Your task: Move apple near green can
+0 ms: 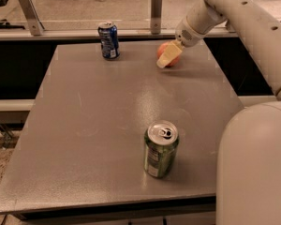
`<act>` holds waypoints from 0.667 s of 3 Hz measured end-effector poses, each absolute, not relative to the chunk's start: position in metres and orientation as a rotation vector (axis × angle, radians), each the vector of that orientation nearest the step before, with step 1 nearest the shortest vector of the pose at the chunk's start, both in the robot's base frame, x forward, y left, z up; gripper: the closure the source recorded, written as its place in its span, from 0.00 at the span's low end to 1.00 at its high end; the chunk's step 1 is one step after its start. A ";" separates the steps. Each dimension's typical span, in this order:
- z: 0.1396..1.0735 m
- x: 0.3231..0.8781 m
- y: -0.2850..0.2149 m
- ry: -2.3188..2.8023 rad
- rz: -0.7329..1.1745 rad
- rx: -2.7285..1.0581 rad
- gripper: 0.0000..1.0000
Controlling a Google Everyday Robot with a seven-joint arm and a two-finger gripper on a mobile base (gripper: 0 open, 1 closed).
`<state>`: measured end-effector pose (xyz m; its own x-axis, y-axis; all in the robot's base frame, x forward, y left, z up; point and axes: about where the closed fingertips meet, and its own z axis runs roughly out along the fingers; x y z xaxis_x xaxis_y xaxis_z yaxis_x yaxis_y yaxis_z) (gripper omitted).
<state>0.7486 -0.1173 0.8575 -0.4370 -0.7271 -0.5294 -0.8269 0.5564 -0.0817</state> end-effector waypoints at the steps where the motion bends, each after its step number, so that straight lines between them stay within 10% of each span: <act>1: 0.865 0.741 -0.120 2.242 0.283 -1.290 0.59; 2: 0.879 0.720 -0.121 2.187 0.315 -1.359 0.90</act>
Offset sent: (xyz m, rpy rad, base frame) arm -0.0348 -0.0083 0.0340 0.0286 -0.0379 0.1363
